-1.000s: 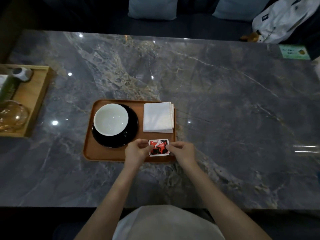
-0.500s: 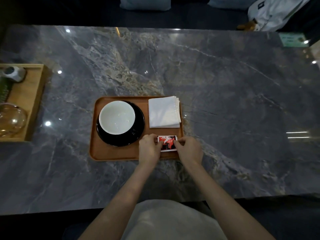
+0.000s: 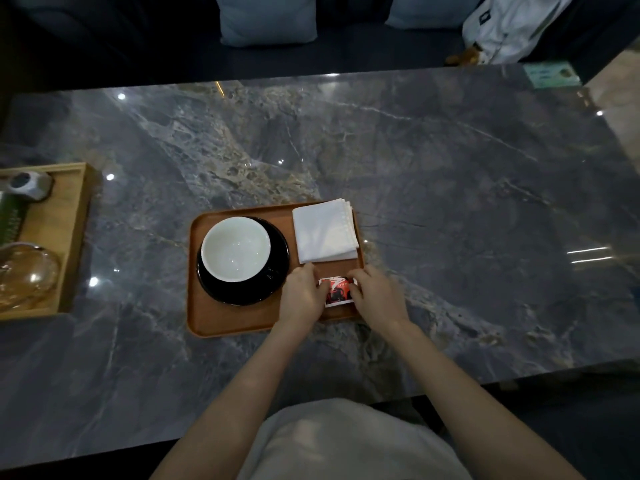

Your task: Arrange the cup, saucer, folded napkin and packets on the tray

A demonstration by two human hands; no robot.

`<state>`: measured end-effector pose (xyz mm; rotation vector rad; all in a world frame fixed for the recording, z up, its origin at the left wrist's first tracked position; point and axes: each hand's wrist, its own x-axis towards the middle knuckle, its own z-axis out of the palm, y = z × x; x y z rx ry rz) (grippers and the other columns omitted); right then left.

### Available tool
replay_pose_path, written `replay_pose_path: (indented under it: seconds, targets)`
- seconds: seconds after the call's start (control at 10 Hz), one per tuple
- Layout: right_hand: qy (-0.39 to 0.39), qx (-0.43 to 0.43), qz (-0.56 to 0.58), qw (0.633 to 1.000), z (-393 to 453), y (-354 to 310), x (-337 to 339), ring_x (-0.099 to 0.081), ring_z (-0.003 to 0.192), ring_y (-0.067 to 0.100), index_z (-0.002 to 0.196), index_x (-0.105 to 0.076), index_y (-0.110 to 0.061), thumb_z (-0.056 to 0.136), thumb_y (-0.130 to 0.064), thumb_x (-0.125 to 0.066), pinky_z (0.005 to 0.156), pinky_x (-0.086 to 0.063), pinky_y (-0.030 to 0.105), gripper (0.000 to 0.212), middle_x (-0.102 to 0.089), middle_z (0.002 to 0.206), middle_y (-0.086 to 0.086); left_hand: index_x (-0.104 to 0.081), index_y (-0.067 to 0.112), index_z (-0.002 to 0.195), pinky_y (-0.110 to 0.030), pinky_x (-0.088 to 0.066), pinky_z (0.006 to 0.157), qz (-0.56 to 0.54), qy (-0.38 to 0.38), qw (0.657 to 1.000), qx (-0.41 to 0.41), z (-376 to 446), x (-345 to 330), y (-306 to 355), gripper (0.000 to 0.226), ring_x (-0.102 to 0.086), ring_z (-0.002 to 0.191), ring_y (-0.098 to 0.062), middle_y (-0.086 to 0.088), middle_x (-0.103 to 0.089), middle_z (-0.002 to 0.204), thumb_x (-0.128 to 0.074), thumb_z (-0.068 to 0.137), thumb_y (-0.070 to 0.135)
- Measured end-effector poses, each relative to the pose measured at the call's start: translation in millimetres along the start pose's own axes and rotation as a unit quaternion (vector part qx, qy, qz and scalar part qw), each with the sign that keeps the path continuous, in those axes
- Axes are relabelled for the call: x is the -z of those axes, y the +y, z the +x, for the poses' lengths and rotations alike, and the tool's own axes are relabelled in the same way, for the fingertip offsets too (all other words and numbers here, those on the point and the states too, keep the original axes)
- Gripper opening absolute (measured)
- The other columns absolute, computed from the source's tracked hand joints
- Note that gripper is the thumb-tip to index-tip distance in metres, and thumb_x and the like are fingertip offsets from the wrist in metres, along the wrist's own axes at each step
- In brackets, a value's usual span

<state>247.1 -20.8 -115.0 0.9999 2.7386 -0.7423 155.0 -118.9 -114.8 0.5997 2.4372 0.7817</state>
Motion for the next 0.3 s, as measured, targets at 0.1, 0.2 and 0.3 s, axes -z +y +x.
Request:
replay_pose_path:
  seconds: [0.1,0.2,0.3]
  targets:
    - [0.001,-0.03,0.034,0.999,0.8,-4.5,17.5,-0.058,0.1,0.031,0.106,-0.058,-0.014,0.09,-0.024,-0.046,0.082,-0.045,0.037,0.022,-0.062,0.11,0.01,-0.064,0.001,0.089,-0.037,-0.05,0.077,0.0,-0.012,1.0,-0.013,1.6,19.2,7.7,0.02,-0.063,0.088,-0.031,-0.019,-0.07,0.094,-0.057,0.082,0.018]
    - [0.056,-0.03,0.137,0.988,13.3,-14.2,54.8,-0.063,0.093,0.028,0.1,-0.063,-0.015,0.087,-0.024,-0.053,0.078,-0.047,0.034,0.019,-0.07,0.102,0.01,-0.067,0.003,0.092,-0.034,-0.047,0.081,0.002,-0.006,0.998,-0.06,9.5,52.6,27.0,0.02,-0.063,0.093,-0.029,-0.017,-0.072,0.098,-0.054,0.083,0.014]
    - [0.121,0.023,0.304,0.945,21.1,-31.2,113.0,-0.063,0.074,0.013,0.09,-0.066,-0.015,0.085,-0.014,-0.057,0.071,-0.048,0.028,0.011,-0.071,0.082,0.006,-0.068,0.005,0.094,-0.026,-0.041,0.078,-0.002,-0.003,0.996,-0.092,16.6,98.7,53.7,0.019,-0.063,0.094,-0.026,-0.015,-0.072,0.098,-0.056,0.083,0.015]
